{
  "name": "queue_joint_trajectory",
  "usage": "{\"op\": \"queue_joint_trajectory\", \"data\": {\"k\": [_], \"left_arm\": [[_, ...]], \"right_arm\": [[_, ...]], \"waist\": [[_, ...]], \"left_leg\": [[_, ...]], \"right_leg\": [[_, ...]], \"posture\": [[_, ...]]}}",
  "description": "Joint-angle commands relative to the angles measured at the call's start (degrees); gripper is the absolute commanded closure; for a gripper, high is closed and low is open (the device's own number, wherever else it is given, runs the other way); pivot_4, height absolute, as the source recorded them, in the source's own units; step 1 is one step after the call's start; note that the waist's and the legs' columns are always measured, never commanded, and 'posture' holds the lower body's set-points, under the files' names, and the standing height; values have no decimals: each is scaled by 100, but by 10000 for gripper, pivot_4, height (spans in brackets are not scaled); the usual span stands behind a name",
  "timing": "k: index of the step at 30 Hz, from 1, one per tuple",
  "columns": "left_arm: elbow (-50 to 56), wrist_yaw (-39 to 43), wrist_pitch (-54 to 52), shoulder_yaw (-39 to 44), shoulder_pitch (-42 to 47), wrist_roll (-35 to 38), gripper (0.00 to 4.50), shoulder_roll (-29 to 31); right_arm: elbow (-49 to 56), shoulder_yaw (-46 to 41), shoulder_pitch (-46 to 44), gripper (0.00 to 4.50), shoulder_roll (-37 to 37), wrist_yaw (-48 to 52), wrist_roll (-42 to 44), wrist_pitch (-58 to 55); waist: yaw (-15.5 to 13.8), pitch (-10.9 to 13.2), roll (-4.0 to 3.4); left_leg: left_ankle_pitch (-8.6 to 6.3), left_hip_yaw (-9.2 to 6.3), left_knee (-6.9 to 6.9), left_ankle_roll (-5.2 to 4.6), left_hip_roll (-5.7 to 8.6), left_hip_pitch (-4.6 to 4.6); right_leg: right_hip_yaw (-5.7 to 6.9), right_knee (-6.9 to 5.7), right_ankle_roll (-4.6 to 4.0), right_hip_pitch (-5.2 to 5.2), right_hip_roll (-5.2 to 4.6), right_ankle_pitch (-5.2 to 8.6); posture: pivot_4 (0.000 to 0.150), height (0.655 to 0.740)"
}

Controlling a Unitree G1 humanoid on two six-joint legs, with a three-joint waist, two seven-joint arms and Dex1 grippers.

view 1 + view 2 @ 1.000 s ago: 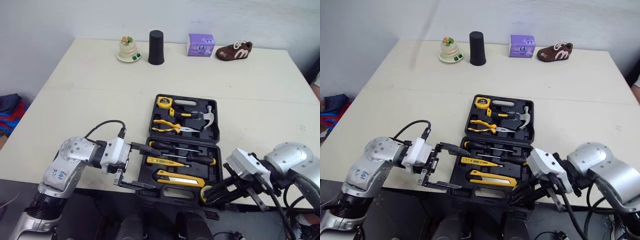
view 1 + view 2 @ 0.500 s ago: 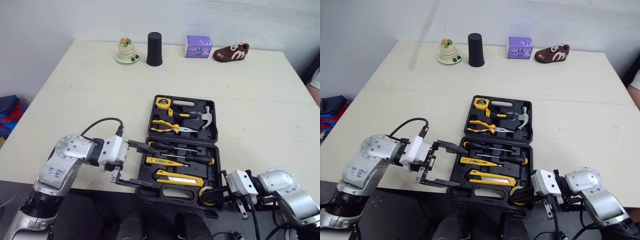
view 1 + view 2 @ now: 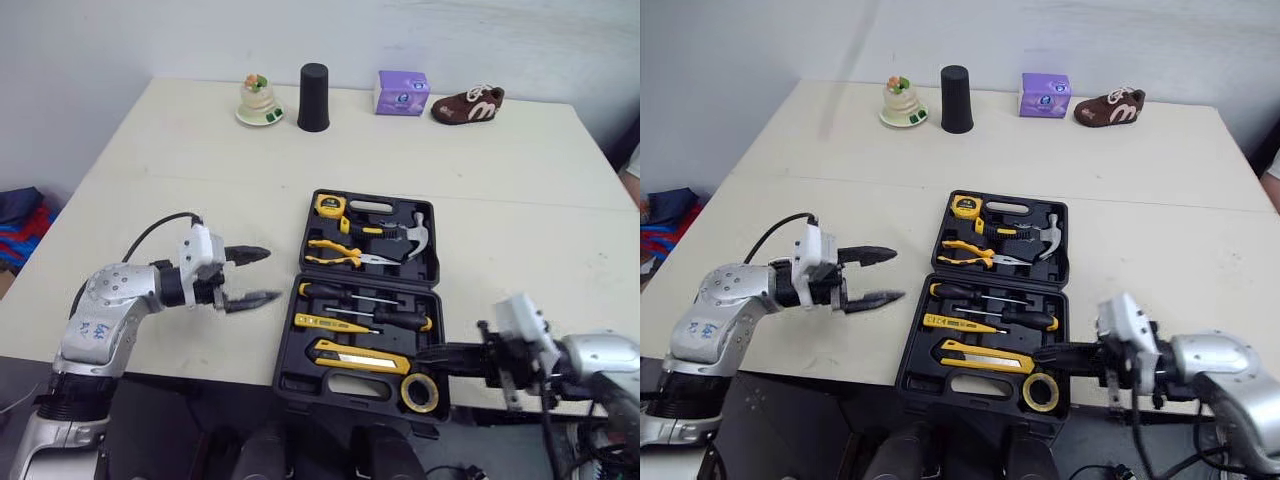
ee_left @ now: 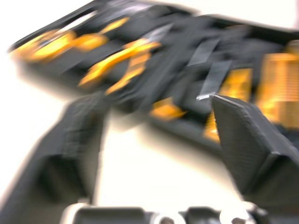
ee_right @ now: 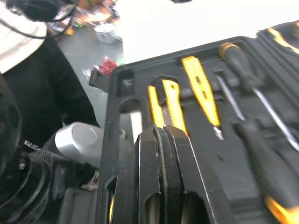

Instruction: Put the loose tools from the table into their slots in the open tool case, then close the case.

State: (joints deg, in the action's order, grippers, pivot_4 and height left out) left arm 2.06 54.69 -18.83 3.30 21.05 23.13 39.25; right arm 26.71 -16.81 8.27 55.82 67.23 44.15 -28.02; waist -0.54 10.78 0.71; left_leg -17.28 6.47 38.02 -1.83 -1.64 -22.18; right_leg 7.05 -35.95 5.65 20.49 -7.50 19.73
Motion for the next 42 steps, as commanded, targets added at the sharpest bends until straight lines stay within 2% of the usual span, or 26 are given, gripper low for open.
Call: {"op": "queue_joint_trajectory", "data": {"k": [1,4,5,7,12,19,28,32,42], "left_arm": [[-192,-332,-13,-116,176,-332,27184,-110],[-577,-600,-52,-433,423,-637,41451,-455],[-645,-605,-199,-534,508,-659,44387,-540],[-700,-551,-401,-653,583,-667,44387,-631],[-810,-491,-561,-986,733,-868,44387,-790],[-1132,-471,-287,-1313,1060,-1139,44387,-1145],[-1545,-639,-159,-1348,1294,-1463,44387,-1483],[-1709,-713,-59,-1371,1434,-1569,44387,-1665],[-1767,-938,-515,-1158,1598,-1795,44387,-1492]], "right_arm": [[-411,-451,-1,45000,5,-208,-231,50],[-1639,-405,-537,45000,-148,-620,-961,607],[-2002,-215,-672,45000,-150,-644,-1337,942],[-2327,131,-832,45000,-181,-657,-1841,1328],[-2470,993,-1572,45000,-620,-806,-2321,1376],[-2497,1553,-1860,45000,-958,-781,-2689,1485],[-2785,1599,-2357,45000,-1275,-825,-2850,1512],[-3340,1752,-2816,45000,-1301,-769,-3187,1893],[-4076,1753,-3224,45000,-1278,-658,-3442,1936]], "waist": [[-33,0,1],[-84,1,2],[-89,1,2],[-88,1,3],[7,2,2],[20,3,1],[44,3,1],[51,3,1],[62,3,1]], "left_leg": [[-1,0,0,0,0,-1],[-2,13,3,-3,6,-2],[0,15,3,-6,10,-3],[1,20,4,-7,13,-4],[11,35,1,7,0,-11],[17,32,3,3,4,-11],[17,32,8,2,6,-10],[19,33,12,0,7,-9],[23,33,13,-6,11,-10]], "right_leg": [[0,1,0,0,0,0],[-2,2,6,2,-1,-3],[-4,1,10,5,-4,-6],[-6,-2,12,9,-4,-7],[-13,-10,12,23,14,-6],[-14,-9,12,21,8,-6],[-15,-11,12,20,6,-6],[-16,-14,13,19,5,-7],[-15,-43,17,19,0,-9]], "posture": [[1500,7380],[1500,7380],[1500,7380],[1500,7380],[1500,7380],[1500,7380],[1500,7380],[1500,7380],[1500,7380]]}}
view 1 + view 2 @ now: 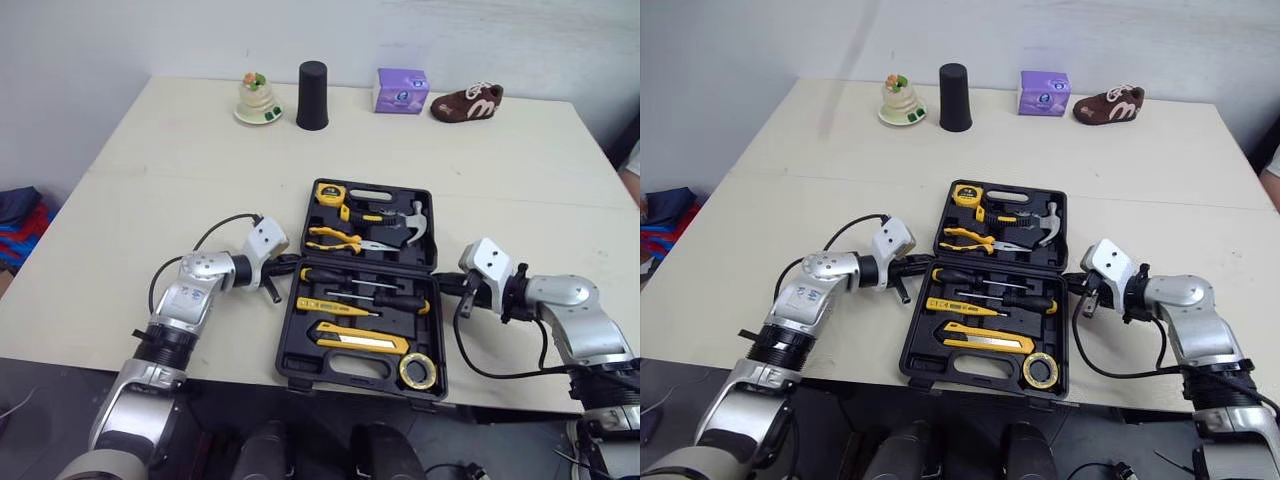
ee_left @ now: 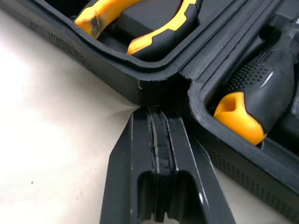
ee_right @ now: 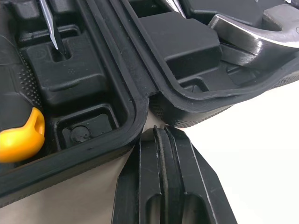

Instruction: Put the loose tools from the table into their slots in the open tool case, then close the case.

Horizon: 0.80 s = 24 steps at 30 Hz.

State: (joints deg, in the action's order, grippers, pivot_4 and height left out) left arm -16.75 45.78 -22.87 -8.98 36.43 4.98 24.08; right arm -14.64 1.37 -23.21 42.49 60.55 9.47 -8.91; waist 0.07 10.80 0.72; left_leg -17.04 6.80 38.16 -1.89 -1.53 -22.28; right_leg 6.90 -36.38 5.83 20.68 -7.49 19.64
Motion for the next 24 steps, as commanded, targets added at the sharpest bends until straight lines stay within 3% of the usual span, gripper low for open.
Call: {"op": "queue_joint_trajectory", "data": {"k": [1,2,6,7,9,13,14,18,20,24], "left_arm": [[128,-73,-139,151,48,62,44387,44],[141,-92,-157,201,41,92,44387,51],[227,-87,26,847,-90,369,34531,445],[198,-123,127,989,-89,405,28294,523],[171,-142,-114,1093,26,456,22719,652],[190,120,-1380,882,441,513,4930,967],[202,264,-1670,901,640,700,1673,930],[-167,209,-3098,765,1727,918,369,667],[-389,188,-3496,568,2022,858,369,629],[-966,-147,-3769,482,2608,786,369,251]], "right_arm": [[58,-121,-68,45000,71,-6,62,-60],[64,-156,-65,45000,80,-12,94,-124],[336,-759,49,33992,523,-15,489,-804],[421,-879,71,27303,642,19,590,-1049],[704,-935,41,21369,928,-84,706,-2107],[1254,-649,-274,2251,1556,-66,896,-4137],[1279,-821,-612,65,1415,-251,1171,-4893],[1353,-805,-1835,0,1041,-858,1568,-7241],[1266,-918,-2234,0,766,-1175,1595,-7756],[1036,-834,-2829,0,388,-1715,1486,-8183]], "waist": [[2,0,0],[2,0,0],[2,0,0],[2,4,-4],[0,7,-2],[-1,8,-3],[1,7,-3],[-5,9,0],[-8,9,0],[-4,9,0]], "left_leg": [[0,0,1,0,0,1],[0,0,1,0,0,1],[0,-1,0,0,-1,-1],[0,-1,-3,0,-1,-2],[0,-1,-5,0,-1,-13],[0,-6,1,0,-1,-11],[-1,-6,1,-1,0,-10],[3,-8,6,4,-1,-46],[19,-12,8,11,1,-97],[19,-5,-17,13,17,-98]], "right_leg": [[-1,-3,0,0,-1,0],[-2,-4,0,0,-1,0],[-2,-5,0,3,-1,0],[-1,-4,0,4,-1,0],[-1,-3,0,16,-3,0],[2,-6,-1,11,-6,0],[0,-3,-1,11,-6,0],[-2,-18,-4,52,-6,-2],[4,-33,-9,101,0,-5],[15,-33,-9,117,19,-4]], "posture": [[1500,7380],[1500,7380],[1500,7380],[1500,7380],[1500,7380],[1500,7380],[1500,7380],[1500,7380],[1500,7380],[1500,7380]]}}
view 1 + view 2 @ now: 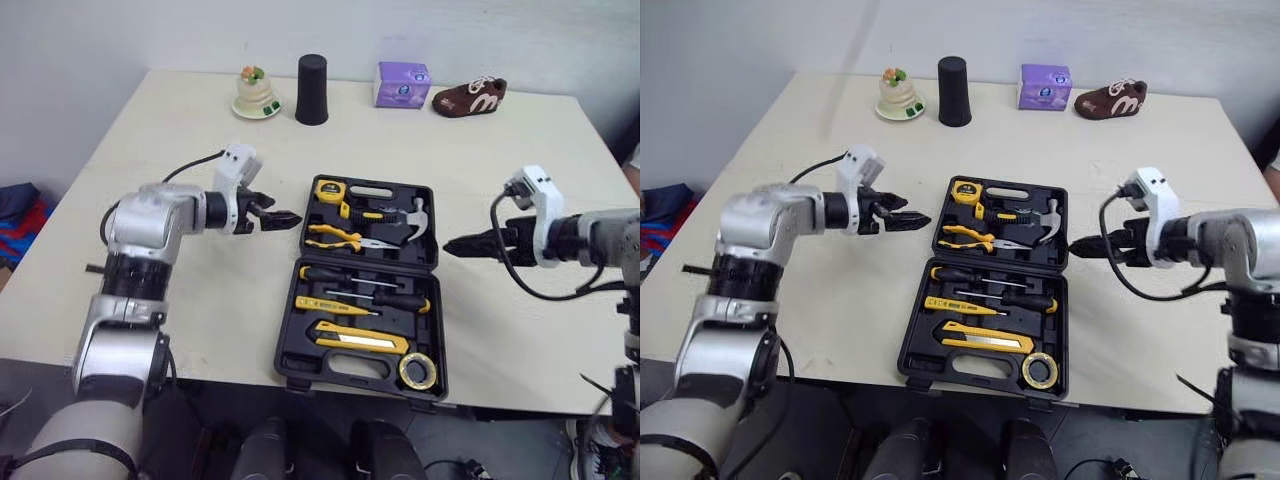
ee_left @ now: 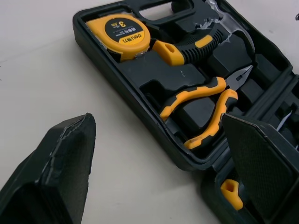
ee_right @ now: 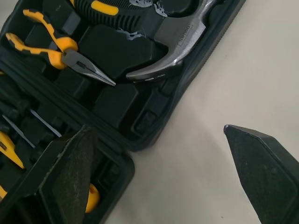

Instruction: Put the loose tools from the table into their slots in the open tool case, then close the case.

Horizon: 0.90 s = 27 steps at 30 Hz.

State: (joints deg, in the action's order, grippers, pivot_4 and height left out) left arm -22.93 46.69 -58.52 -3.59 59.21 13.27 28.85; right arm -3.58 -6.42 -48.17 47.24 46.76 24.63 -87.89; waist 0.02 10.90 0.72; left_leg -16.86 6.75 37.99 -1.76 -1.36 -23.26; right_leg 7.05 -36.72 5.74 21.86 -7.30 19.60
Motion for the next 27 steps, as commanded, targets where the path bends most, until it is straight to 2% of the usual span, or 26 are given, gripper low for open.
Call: {"op": "queue_joint_trajectory", "data": {"k": [1,4,10,23,24,25,26,27], "left_arm": [[-573,-296,-238,-131,469,-101,369,-325],[-1123,-550,130,-328,664,-384,369,-494],[-1647,-692,316,-411,885,-527,369,-754],[-2137,-718,506,-588,1071,-830,369,-991],[-2159,-713,518,-594,1079,-846,0,-998],[-2174,-704,527,-599,1083,-859,0,-1001],[-2178,-691,523,-604,1079,-862,0,-1005],[-2182,-678,521,-610,1078,-865,5551,-1008]], "right_arm": [[-105,67,-433,0,-156,-433,-55,-286],[-256,295,-551,0,-295,-726,-174,-208],[-647,353,-585,0,-564,-1219,-354,15],[-1154,441,-563,0,-824,-1751,-515,281],[-1159,453,-552,5430,-825,-1735,-489,276],[-1173,441,-542,7662,-841,-1746,-478,268],[-1209,422,-525,12034,-873,-1767,-475,254],[-1237,406,-515,17785,-896,-1787,-478,246]], "waist": [[0,1,1],[2,1,1],[6,1,1],[10,0,1],[10,0,1],[6,0,1],[4,0,1],[0,0,2]], "left_leg": [[2,5,0,-5,7,-9],[17,19,11,-28,29,-49],[29,15,14,-36,41,-82],[34,10,16,-34,44,-85],[34,10,17,-34,44,-84],[34,10,17,-34,44,-84],[34,9,17,-34,45,-84],[34,7,19,-34,45,-84]], "right_leg": [[2,-6,0,12,-1,0],[11,-36,11,63,-18,-6],[17,-38,23,89,-26,-12],[26,-44,23,90,-26,-12],[26,-45,23,90,-26,-12],[26,-46,23,90,-26,-12],[26,-47,23,90,-26,-12],[27,-49,23,89,-26,-12]], "posture": [[1500,7380],[1500,7380],[1500,7380],[1500,7380],[1500,7380],[1500,7380],[1500,7380],[1500,7380]]}}
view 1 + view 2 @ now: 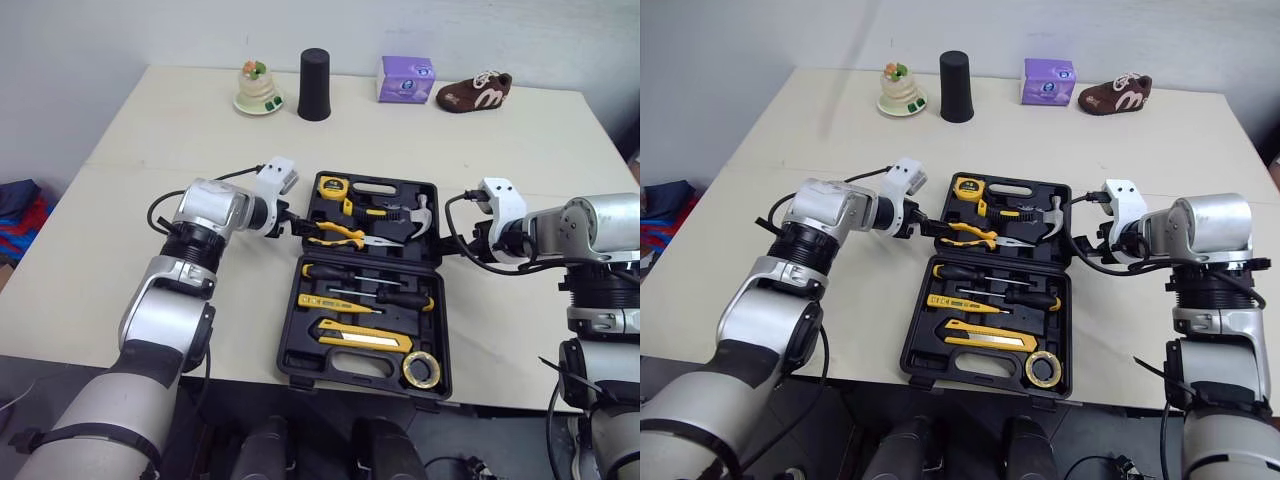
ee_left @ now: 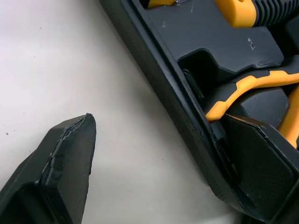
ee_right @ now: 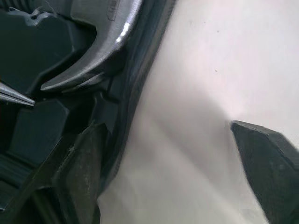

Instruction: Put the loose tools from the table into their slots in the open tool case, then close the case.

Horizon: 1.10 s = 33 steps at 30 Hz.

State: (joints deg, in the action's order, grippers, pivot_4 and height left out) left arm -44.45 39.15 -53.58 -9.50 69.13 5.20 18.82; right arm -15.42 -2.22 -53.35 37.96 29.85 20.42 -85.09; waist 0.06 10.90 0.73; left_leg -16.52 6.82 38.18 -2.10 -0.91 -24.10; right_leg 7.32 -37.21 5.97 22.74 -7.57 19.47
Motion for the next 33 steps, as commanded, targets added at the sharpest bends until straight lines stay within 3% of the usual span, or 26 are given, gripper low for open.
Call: {"op": "queue_joint_trajectory", "data": {"k": [1,4,6,8,9,11,15,18,21,25,31,33], "left_arm": [[-25,94,20,-26,79,-59,7908,-8],[-21,50,-84,109,83,12,21648,-79],[-41,-26,-183,248,108,86,31004,-144],[-65,-121,-281,399,134,157,38470,-200],[-52,-252,-363,593,147,262,39776,-257],[4,-482,-434,879,147,390,40500,-339],[260,-1103,77,1565,86,619,42438,-502],[474,-1272,770,1602,-65,546,43483,-523],[779,-1603,1983,1503,-463,273,44862,-493],[1301,-1630,3829,795,-1393,-479,44862,-114],[2061,-1669,6274,446,-2676,-922,44862,402],[2261,-1591,6503,445,-2959,-843,44862,463]], "right_arm": [[-98,-71,6,22119,-16,-147,-73,-31],[-368,-428,-63,37660,-257,-402,-128,-51],[-499,-643,-113,45000,-391,-551,-155,-52],[-525,-788,-145,45000,-468,-656,-141,-43],[-442,-1053,-173,45000,-579,-774,-109,-6],[-249,-1478,-186,45000,-768,-965,-42,148],[673,-1973,170,45000,-1073,-841,254,1575],[1052,-1905,553,45000,-1053,-633,200,2675],[1223,-1318,1388,45000,-652,-250,-517,4665],[555,-888,2343,45000,-150,-158,-1447,7548],[-385,-376,3239,45000,669,-525,-2627,10740],[-650,-273,3411,45000,867,-745,-2947,11318]], "waist": [[-4,-1,2],[7,-4,6],[5,-6,9],[9,-7,12],[10,-8,12],[17,-7,12],[13,-7,12],[14,-6,11],[4,-6,12],[10,-6,12],[11,-6,12],[10,-6,12]], "left_leg": [[0,-2,1,-1,2,0],[2,-5,7,-4,3,3],[4,-5,12,-5,3,7],[9,-6,16,-7,4,13],[13,-6,16,-5,4,16],[19,-5,14,-5,4,22],[27,-10,10,0,4,4],[29,-4,-6,1,12,-7],[28,5,-17,2,21,-15],[28,14,-28,1,26,-15],[31,16,-6,-4,16,4],[31,11,-7,-4,13,5]], "right_leg": [[0,-1,0,-1,-1,0],[-1,-4,2,-8,-1,-1],[-2,-14,3,-10,-3,-1],[-5,-20,3,-15,-8,-2],[-6,-21,3,-18,-8,-2],[-10,-26,3,-20,-10,-2],[-28,-31,3,1,-12,-2],[-29,-31,3,26,-12,-2],[-26,-33,4,47,-13,-3],[-31,-27,5,52,-16,-3],[-35,-35,5,30,-18,-3],[-29,-32,5,24,-18,-3]], "posture": [[1500,7380],[1500,7380],[1500,7380],[1500,7380],[1500,7380],[1500,7380],[1500,7380],[1500,7380],[1500,7380],[1500,7380],[1500,7380],[1500,7380]]}}
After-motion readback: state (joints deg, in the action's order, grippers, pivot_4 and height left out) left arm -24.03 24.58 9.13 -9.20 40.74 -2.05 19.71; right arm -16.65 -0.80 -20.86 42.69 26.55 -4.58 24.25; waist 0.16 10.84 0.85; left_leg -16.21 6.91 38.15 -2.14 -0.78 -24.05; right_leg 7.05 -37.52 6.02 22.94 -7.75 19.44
